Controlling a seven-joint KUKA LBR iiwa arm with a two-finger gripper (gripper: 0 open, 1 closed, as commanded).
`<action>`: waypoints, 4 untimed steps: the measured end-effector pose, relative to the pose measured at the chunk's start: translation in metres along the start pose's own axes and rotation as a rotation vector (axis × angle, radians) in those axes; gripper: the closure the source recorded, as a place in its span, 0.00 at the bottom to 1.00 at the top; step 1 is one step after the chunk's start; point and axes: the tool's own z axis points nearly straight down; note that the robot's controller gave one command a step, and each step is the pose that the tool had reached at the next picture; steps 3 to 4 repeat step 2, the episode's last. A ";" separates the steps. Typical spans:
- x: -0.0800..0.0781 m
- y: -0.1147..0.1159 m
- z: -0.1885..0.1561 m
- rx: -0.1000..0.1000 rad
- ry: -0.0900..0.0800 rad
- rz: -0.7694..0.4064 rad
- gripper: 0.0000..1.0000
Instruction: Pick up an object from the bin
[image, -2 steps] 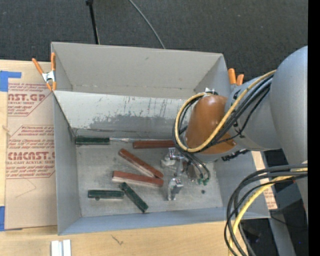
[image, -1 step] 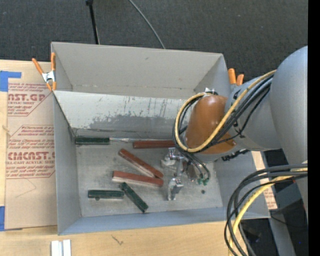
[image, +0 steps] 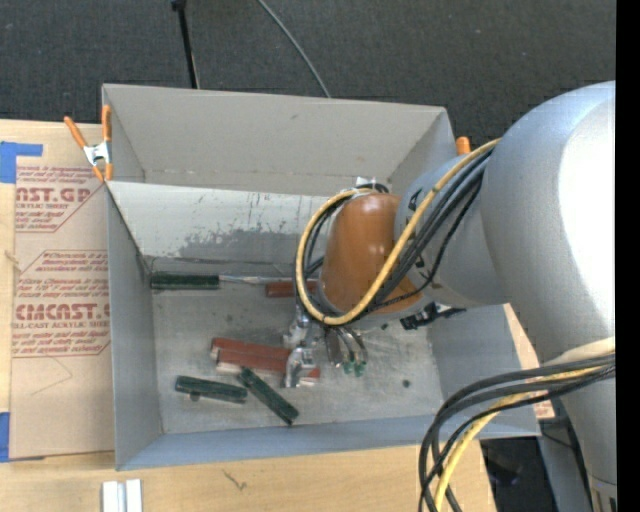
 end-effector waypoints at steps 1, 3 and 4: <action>0.000 0.000 0.000 0.000 0.000 0.000 1.00; -0.008 -0.017 -0.177 0.002 0.007 -0.004 1.00; -0.008 -0.017 -0.177 0.002 0.007 -0.004 1.00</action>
Offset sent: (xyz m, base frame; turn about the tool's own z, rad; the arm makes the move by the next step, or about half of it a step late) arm 0.0031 -0.0189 0.1731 -0.0027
